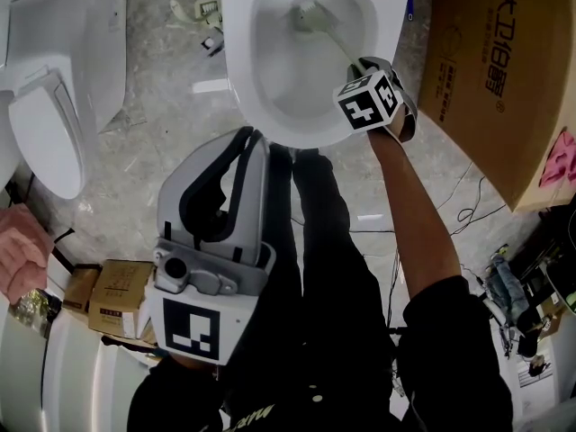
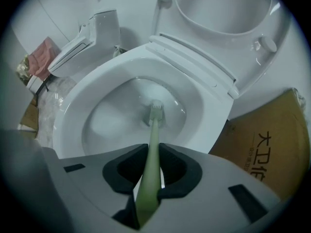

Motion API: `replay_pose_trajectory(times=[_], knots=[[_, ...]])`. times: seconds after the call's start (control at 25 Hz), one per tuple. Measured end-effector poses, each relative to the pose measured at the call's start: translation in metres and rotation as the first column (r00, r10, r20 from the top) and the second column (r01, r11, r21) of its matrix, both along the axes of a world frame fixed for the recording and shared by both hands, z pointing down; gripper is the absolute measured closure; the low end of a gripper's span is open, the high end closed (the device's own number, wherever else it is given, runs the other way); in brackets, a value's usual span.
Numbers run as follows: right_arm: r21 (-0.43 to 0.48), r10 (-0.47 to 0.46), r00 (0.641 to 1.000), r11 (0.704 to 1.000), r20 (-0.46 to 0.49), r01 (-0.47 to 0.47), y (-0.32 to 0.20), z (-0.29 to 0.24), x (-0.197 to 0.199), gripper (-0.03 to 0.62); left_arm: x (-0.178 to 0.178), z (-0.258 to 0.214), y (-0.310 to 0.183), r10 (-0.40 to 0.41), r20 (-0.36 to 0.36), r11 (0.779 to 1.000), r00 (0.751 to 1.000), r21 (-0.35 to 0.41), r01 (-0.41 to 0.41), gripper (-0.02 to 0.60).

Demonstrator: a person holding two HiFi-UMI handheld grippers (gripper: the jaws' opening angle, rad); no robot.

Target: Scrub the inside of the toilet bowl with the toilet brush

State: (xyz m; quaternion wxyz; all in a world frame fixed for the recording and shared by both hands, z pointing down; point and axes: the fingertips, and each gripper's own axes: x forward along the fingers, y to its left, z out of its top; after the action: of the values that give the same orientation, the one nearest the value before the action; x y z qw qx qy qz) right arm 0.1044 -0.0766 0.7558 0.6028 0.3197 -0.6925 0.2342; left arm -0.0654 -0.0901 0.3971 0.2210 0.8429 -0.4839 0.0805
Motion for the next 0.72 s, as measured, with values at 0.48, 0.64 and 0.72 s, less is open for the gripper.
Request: replay_pose_trajectory(times=[0.48, 0.64, 0.72], knots=[[-0.09, 0.06, 0.998, 0.994, -0.024, -0.062, 0.018, 0.001, 0.002, 0.507, 0.0, -0.002, -0.004, -0.001, -0.004, 1.0, 1.0, 0.0, 0.001, 0.548], [-0.121, 0.105, 0.994, 0.987, -0.015, -0.107, 0.031, 0.003, 0.0, 0.507, -0.003, -0.001, -0.006, -0.006, 0.0, 1.0, 1.0, 0.0, 0.006, 0.548], [-0.131, 0.112, 0.994, 0.985, -0.017, -0.114, 0.037, 0.004, 0.0, 0.507, -0.004, 0.0, -0.006, -0.008, 0.001, 1.0, 1.0, -0.001, 0.008, 0.548]])
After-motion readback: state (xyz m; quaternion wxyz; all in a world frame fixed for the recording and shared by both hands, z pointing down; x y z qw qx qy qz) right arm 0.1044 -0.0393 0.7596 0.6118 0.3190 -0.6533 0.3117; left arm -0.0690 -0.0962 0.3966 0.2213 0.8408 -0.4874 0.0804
